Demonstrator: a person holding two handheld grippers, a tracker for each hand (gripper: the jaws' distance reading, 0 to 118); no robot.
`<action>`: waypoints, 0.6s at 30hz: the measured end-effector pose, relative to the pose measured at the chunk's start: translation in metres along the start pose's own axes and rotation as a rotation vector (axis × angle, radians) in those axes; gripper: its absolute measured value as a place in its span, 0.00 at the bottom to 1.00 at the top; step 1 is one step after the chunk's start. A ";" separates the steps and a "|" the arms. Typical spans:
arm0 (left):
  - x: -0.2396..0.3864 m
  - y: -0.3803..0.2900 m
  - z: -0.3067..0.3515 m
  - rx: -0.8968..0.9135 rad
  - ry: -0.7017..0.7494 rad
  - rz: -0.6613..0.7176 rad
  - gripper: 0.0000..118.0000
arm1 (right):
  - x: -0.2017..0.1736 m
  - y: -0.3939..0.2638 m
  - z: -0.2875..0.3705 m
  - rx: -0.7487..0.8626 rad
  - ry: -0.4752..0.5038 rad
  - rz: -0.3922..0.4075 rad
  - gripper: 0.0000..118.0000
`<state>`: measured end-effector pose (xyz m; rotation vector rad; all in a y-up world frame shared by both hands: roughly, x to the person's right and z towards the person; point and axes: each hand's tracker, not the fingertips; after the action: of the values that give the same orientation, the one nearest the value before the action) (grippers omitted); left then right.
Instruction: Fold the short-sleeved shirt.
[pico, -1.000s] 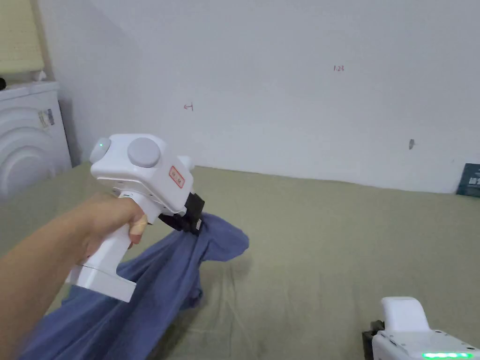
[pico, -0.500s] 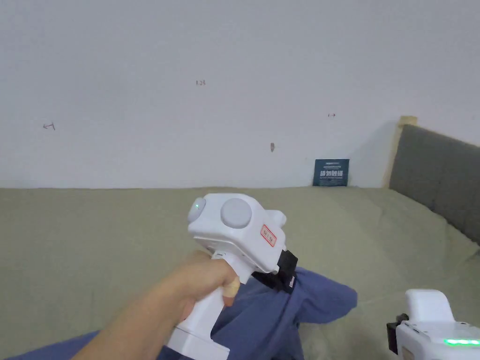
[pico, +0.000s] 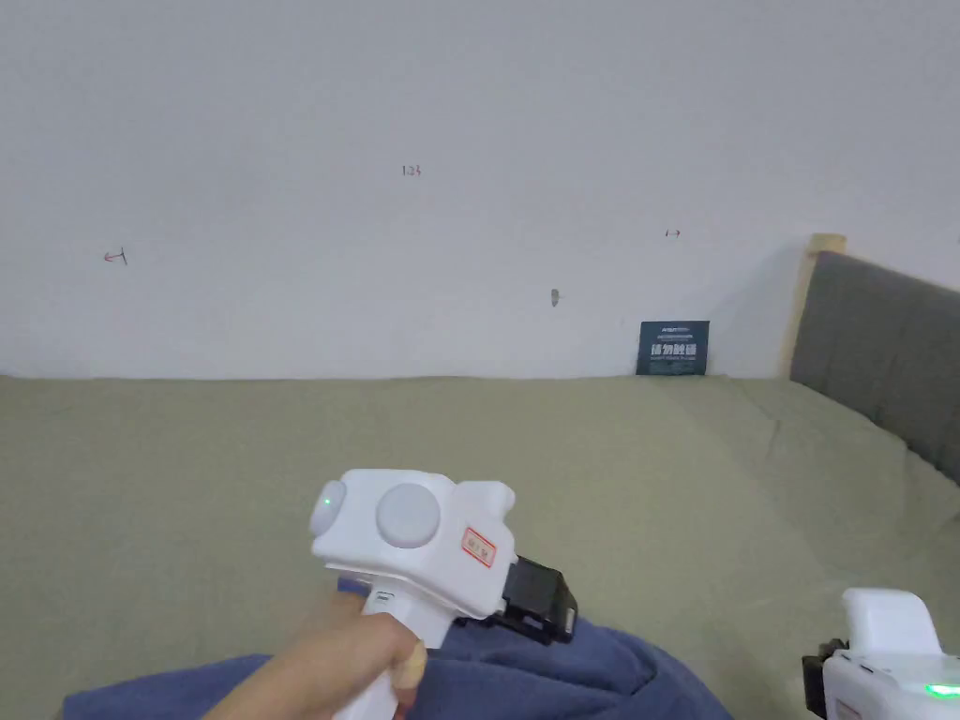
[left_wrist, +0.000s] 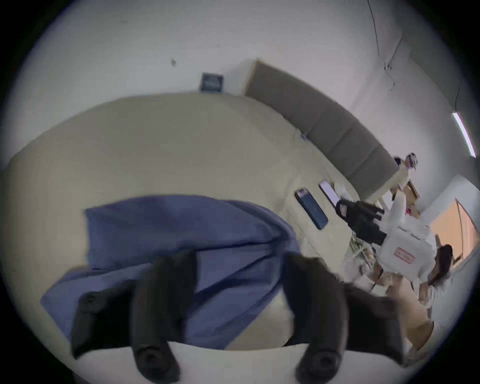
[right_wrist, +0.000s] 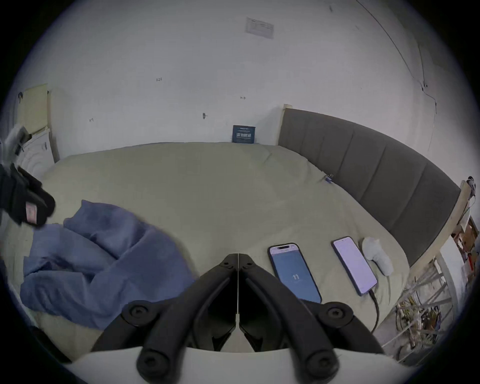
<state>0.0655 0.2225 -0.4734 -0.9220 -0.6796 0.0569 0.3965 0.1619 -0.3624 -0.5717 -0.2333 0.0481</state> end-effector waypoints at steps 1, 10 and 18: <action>-0.013 -0.007 0.020 0.044 0.049 0.002 0.40 | -0.004 0.002 0.000 0.003 0.008 0.004 0.01; -0.109 -0.119 0.135 0.245 0.445 0.263 0.00 | -0.042 0.011 -0.001 0.018 0.069 0.014 0.01; -0.147 -0.142 0.136 0.190 0.498 0.324 0.00 | -0.076 0.016 -0.004 0.005 0.118 0.058 0.01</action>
<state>-0.1612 0.1844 -0.3868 -0.8121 -0.0577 0.1704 0.3237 0.1652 -0.3899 -0.5745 -0.1021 0.0709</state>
